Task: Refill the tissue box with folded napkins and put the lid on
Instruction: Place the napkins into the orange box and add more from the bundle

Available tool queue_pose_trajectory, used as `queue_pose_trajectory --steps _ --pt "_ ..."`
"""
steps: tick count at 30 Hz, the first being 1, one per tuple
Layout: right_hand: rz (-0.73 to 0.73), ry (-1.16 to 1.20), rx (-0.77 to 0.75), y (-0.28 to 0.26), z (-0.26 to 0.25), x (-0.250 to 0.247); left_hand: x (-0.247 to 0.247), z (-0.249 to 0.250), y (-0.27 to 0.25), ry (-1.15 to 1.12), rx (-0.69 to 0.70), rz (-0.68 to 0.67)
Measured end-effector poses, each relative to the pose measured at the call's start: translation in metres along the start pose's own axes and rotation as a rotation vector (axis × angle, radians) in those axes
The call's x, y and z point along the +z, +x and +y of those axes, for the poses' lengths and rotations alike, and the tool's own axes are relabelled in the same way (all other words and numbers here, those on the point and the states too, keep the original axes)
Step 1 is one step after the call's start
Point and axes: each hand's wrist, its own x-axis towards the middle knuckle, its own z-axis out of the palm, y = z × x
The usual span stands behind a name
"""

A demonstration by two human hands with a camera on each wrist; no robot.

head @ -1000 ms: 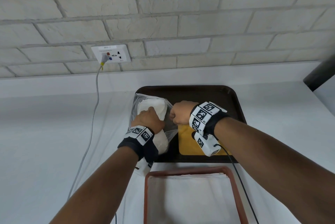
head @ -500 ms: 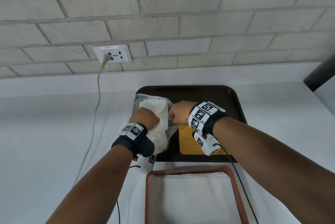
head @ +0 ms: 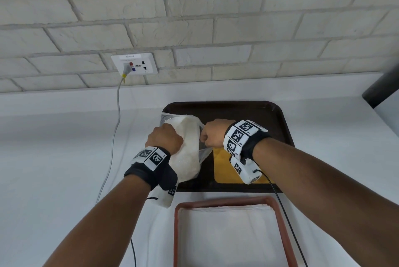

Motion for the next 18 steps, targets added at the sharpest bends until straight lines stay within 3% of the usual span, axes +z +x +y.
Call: queue_pose_trajectory --steps 7,12,18 --pt "-0.006 -0.087 -0.002 -0.002 -0.009 -0.003 -0.012 -0.016 -0.001 -0.152 0.036 0.007" --pt "0.136 -0.134 -0.016 -0.005 -0.019 -0.005 -0.003 -0.018 -0.009 0.123 0.202 0.049" --pt "0.117 -0.051 0.089 0.003 -0.023 -0.014 0.0 -0.014 -0.013 0.093 0.188 0.08"
